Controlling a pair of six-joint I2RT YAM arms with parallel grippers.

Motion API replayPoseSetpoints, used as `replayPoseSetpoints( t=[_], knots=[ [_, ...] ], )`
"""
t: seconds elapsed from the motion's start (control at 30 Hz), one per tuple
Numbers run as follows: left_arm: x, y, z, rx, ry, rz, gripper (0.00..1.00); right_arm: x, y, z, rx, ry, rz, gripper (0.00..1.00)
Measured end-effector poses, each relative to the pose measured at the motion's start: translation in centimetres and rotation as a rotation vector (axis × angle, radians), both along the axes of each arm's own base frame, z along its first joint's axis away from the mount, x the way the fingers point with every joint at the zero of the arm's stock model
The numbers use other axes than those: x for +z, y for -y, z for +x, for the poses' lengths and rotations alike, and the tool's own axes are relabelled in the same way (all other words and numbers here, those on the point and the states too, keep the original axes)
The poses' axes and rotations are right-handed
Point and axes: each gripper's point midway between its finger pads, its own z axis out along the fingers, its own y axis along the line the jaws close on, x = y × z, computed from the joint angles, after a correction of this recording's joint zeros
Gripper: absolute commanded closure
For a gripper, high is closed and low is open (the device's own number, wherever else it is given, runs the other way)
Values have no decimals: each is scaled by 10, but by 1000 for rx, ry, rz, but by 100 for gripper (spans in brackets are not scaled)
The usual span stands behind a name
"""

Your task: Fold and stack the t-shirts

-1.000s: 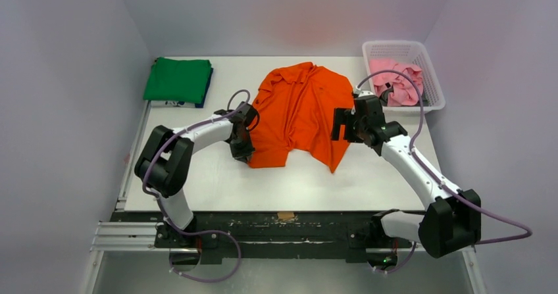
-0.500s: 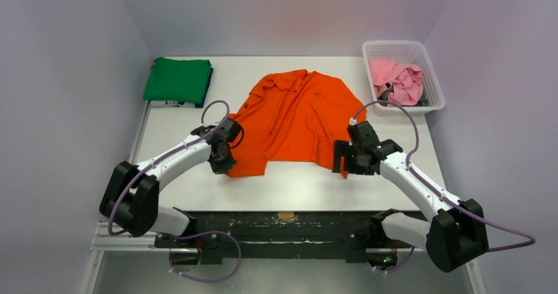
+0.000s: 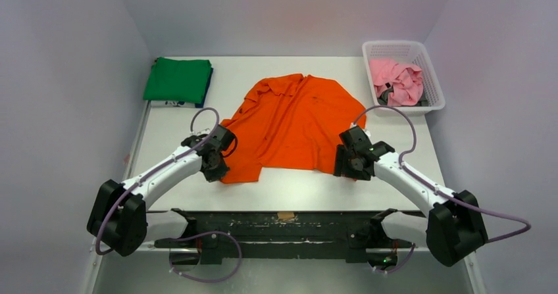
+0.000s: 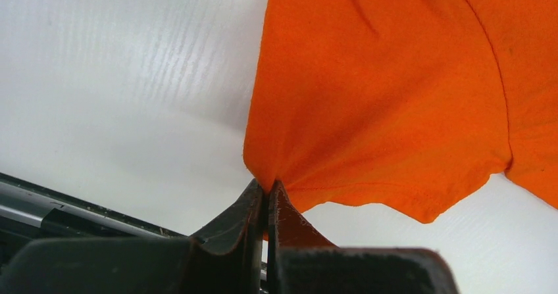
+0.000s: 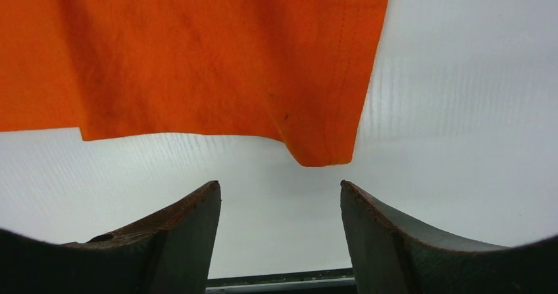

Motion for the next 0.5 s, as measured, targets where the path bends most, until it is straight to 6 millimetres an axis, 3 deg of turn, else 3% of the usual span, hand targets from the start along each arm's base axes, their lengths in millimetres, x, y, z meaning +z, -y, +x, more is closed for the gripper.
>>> replayPoseSetpoints(
  t=[0.27,0.5],
  knots=[
    [16,-12,-6,30,47,20,100,12,32,7,-181,57,7,34],
    [16,-17,-13,33,51,19,100,-8,46,6,-257,26,-25,38]
  ],
)
